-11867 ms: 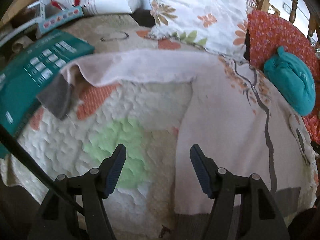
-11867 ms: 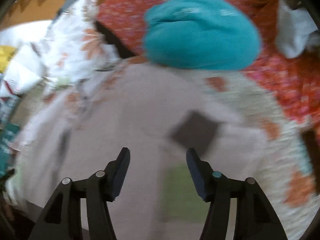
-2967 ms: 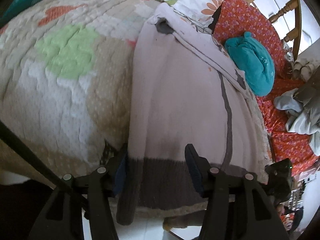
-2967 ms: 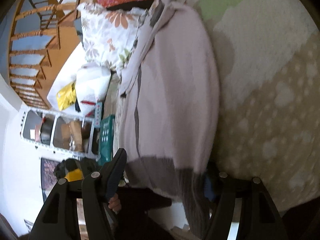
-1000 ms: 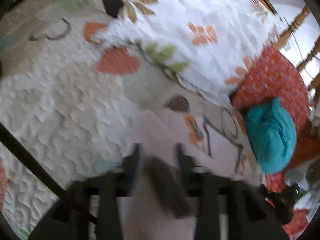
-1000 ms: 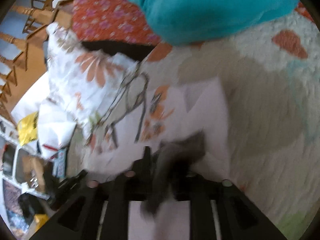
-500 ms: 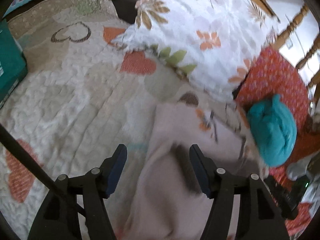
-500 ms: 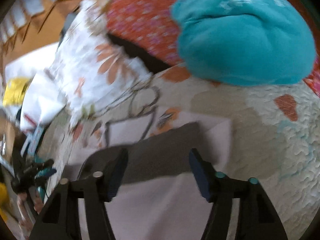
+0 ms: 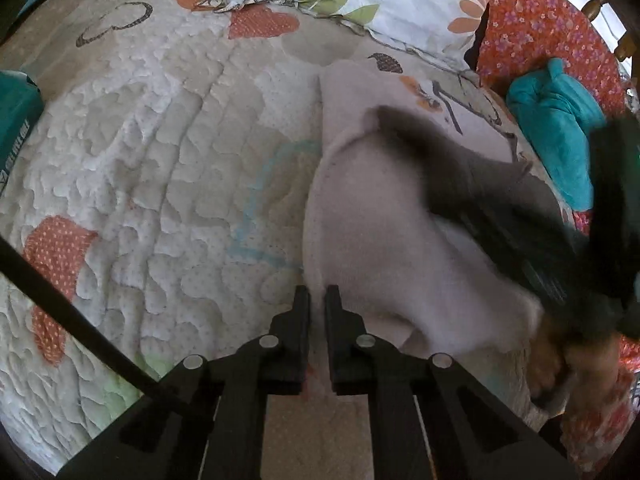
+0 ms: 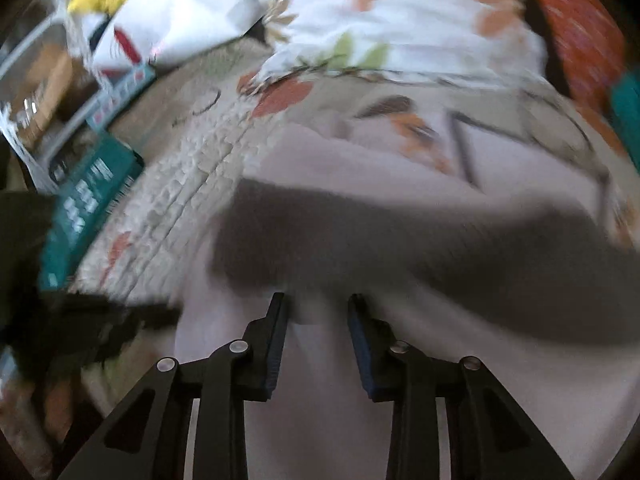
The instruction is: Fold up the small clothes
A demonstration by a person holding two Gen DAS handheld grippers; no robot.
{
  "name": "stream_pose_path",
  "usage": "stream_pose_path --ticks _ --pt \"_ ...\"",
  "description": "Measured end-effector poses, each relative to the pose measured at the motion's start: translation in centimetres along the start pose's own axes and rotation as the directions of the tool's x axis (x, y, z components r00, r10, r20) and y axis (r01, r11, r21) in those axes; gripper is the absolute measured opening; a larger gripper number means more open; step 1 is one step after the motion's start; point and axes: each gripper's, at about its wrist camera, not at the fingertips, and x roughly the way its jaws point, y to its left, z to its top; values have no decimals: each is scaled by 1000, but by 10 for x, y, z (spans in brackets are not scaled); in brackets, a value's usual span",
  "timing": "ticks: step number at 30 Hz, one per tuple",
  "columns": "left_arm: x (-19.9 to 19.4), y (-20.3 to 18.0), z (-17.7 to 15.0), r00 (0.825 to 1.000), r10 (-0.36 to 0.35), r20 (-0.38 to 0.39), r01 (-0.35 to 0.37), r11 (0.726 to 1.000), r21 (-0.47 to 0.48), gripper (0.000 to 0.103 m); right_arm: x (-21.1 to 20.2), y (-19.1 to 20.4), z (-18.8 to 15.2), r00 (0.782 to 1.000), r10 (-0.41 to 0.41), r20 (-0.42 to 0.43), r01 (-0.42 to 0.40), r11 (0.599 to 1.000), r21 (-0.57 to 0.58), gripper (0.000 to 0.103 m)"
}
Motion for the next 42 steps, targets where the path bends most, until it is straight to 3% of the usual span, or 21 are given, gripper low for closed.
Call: stream_pose_path --ticks 4,7,10,13,17,19,21,25,29,31,32,33,35,36,38,42 --pt "-1 5 3 1000 -20 -10 20 1000 -19 8 43 6 58 996 -85 -17 85 996 -8 34" --pt "-5 8 4 1000 -16 -13 15 1000 -18 8 61 2 82 987 -158 -18 158 987 5 34" --pt "-10 7 2 1000 -1 -11 1 1000 10 8 43 -5 93 990 -137 16 136 989 53 35" --pt "-15 4 -3 999 53 -5 -53 997 62 8 4 -22 79 994 -99 47 94 991 97 46" --pt "-15 5 -7 990 139 14 -139 988 71 8 -56 -61 28 992 -117 52 108 984 144 51" --pt "-11 6 -7 965 257 43 -260 962 79 7 -94 -94 -12 985 -165 52 152 969 197 52" --pt "-7 15 -7 953 297 55 -301 952 60 7 -127 -125 -50 973 -223 58 201 944 262 57" --pt "-22 30 -6 980 174 91 -168 983 -72 7 -183 -183 -141 954 -297 36 253 866 431 62" --pt "-47 19 -17 969 155 191 -137 985 -105 10 -200 -214 -201 971 -238 36 173 795 581 63" --pt "-59 8 -25 960 142 243 -120 987 -104 22 -195 -217 -212 983 -180 32 126 793 596 63" --pt "-62 5 -29 957 134 257 -110 988 -104 34 -191 -214 -214 987 -155 28 109 802 587 63" --pt "-65 1 -34 955 122 272 -96 990 -105 39 -188 -210 -216 992 -125 31 85 817 571 61" --pt "-65 -8 -37 954 112 278 -88 991 -98 39 -185 -205 -217 998 -48 41 17 833 554 8" --pt "-64 -11 -37 954 109 278 -88 992 -87 39 -188 -204 -218 998 -45 49 11 836 548 7" --pt "-61 -15 -36 953 124 277 -108 992 -71 39 -199 -202 -213 990 -134 44 93 852 516 6" --pt "-53 -15 -36 956 137 261 -127 990 -52 40 -220 -218 -220 965 -261 39 197 811 550 5"
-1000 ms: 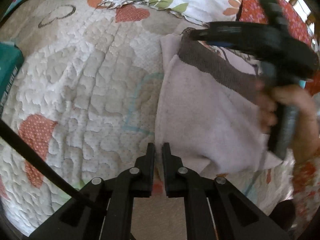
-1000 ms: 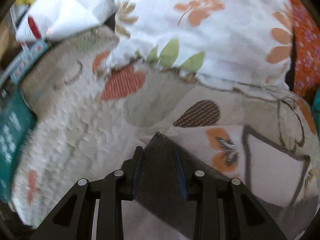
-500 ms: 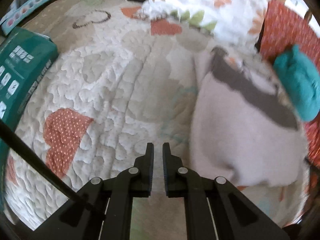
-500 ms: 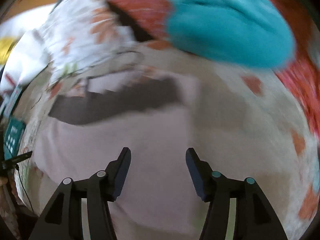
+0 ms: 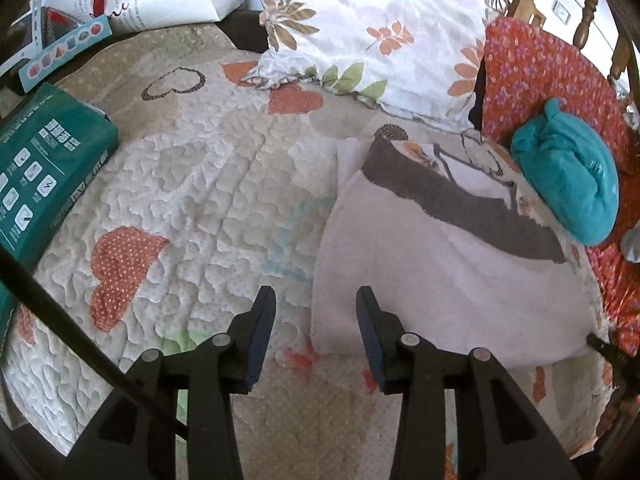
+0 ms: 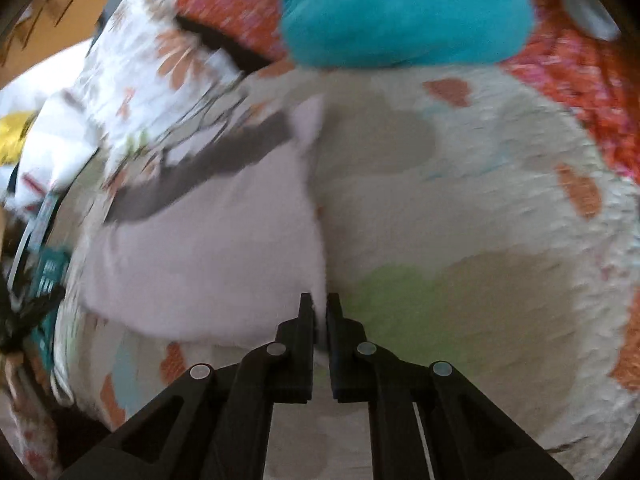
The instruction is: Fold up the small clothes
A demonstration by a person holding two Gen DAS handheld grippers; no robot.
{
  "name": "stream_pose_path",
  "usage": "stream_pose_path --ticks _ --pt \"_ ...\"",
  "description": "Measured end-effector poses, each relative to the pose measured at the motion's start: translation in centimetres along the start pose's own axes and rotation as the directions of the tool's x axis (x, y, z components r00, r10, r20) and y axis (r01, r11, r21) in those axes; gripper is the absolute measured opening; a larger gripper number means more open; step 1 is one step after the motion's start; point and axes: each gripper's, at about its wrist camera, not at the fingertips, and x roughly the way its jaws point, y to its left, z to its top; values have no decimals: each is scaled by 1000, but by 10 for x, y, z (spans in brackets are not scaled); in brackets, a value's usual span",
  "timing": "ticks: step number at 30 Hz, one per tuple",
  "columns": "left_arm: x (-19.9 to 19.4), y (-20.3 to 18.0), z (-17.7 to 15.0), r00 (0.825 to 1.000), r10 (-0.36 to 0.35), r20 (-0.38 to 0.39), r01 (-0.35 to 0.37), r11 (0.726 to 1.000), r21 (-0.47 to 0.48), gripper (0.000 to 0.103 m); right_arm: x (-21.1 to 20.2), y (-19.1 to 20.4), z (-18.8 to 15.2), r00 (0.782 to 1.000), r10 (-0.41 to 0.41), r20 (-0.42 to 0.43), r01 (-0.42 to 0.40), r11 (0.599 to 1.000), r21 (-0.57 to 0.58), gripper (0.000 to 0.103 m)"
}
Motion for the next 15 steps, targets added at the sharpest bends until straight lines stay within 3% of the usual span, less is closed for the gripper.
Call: stream_pose_path --ticks 3,8,10,15 --pt "2 1 -2 1000 -8 -7 8 1000 -7 41 1 2 -1 995 -96 5 96 995 -18 5" --pt "0 -7 -3 1000 -26 4 26 1000 1 48 -13 6 2 994 -71 84 68 997 35 7" --pt "0 -15 -4 999 -35 6 35 999 10 50 -16 23 5 990 -56 127 56 998 3 8" --pt "8 -41 -10 999 -37 1 37 996 80 54 -10 65 1 991 -15 135 30 993 -113 8"
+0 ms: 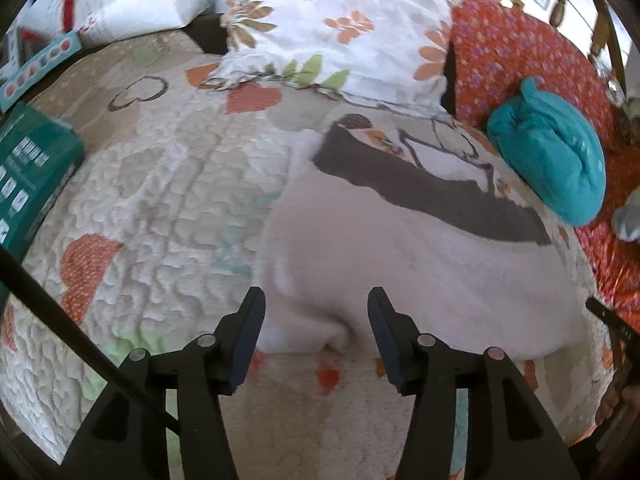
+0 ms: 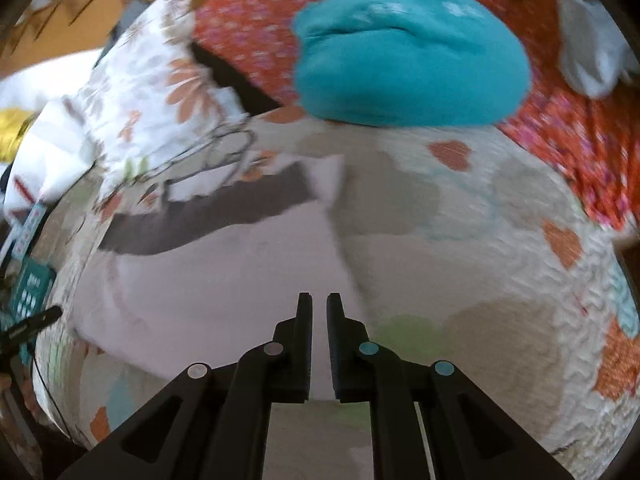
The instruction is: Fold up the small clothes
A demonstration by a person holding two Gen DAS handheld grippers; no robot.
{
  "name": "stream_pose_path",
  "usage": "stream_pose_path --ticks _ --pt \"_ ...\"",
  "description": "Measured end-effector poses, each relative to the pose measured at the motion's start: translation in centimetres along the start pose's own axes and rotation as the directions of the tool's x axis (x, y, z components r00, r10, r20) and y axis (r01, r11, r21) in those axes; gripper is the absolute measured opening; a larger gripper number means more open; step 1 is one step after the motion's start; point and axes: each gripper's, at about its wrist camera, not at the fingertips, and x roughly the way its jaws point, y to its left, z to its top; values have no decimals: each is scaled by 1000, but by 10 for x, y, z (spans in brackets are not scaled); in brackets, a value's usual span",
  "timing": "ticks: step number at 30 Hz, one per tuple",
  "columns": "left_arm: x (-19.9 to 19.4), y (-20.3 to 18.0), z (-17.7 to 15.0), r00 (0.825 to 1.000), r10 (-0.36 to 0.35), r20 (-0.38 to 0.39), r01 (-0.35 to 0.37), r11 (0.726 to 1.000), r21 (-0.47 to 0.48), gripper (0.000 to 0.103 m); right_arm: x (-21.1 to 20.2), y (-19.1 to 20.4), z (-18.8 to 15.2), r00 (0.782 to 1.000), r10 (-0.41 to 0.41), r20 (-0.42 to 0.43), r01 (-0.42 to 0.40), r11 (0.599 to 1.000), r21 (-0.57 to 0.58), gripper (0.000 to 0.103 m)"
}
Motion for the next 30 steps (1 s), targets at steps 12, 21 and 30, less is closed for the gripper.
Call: stream_pose_path --ticks 12,21,30 --pt "46 -22 -17 992 84 -99 -75 993 91 66 56 74 -40 988 -63 -141 18 952 -305 22" --pt "57 -43 -31 986 151 -70 -136 973 188 97 58 67 -39 989 -26 -143 -9 970 -241 33" --pt "61 -42 -31 986 159 -59 -147 974 172 103 60 77 -45 992 1 -128 -33 968 -247 67"
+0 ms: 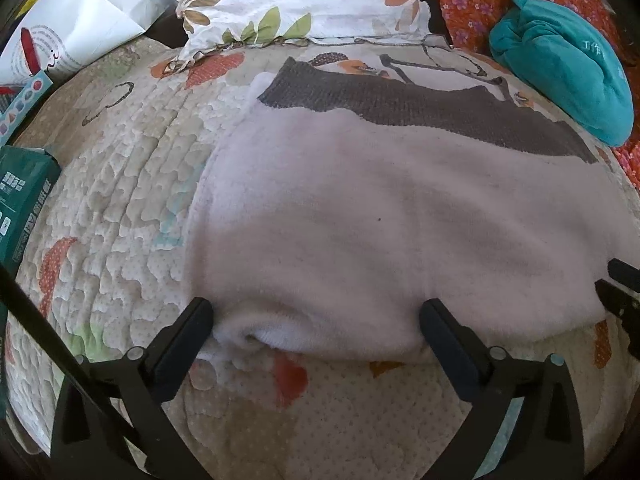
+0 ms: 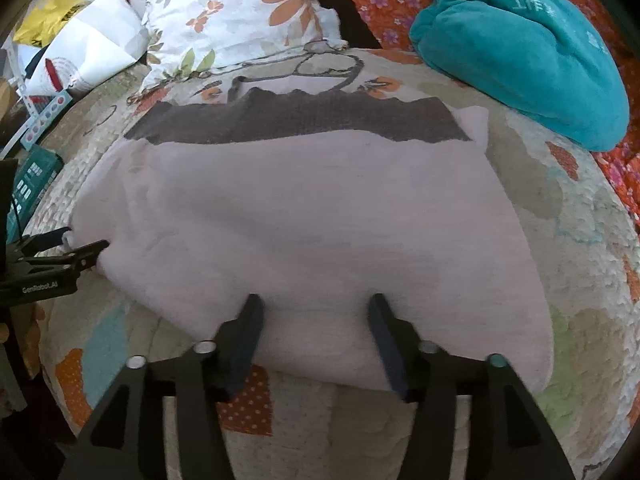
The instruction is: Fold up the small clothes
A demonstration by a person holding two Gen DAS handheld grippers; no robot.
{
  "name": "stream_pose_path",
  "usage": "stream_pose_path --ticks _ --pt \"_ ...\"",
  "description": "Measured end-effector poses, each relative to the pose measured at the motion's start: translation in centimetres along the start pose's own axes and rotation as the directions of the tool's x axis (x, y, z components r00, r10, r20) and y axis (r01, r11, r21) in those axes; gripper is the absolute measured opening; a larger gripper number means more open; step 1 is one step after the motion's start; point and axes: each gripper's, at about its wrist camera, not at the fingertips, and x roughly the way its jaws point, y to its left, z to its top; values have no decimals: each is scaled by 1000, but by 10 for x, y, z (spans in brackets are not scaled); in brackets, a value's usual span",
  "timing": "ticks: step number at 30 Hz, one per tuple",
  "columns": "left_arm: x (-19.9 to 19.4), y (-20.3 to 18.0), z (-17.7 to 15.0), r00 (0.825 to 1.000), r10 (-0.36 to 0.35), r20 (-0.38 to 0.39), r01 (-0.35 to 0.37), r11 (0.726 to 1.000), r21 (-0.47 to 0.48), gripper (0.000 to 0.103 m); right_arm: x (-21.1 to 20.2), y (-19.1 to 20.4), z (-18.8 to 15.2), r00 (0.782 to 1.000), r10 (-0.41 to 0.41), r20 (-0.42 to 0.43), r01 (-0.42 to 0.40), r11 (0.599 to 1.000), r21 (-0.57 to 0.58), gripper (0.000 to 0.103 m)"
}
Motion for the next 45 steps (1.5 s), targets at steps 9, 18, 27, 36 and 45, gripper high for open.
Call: stream_pose_path --ticks 9,18,27,36,45 --pt "-2 -4 -3 999 8 32 -8 1000 -4 103 3 6 -5 995 -78 68 79 997 -14 81" --pt "-3 -4 -3 999 7 31 -6 1000 -6 103 5 8 -7 995 -64 80 64 998 13 97" --pt "-5 -6 -4 1000 -7 25 7 1000 -12 103 4 8 -9 996 -57 64 58 998 -13 98" --pt "-28 -1 -2 995 -67 74 69 997 -36 69 3 7 -11 995 -55 81 56 998 -2 98" --pt "-54 13 3 985 -80 152 90 994 -58 68 4 9 -11 995 -63 78 64 998 -15 99"
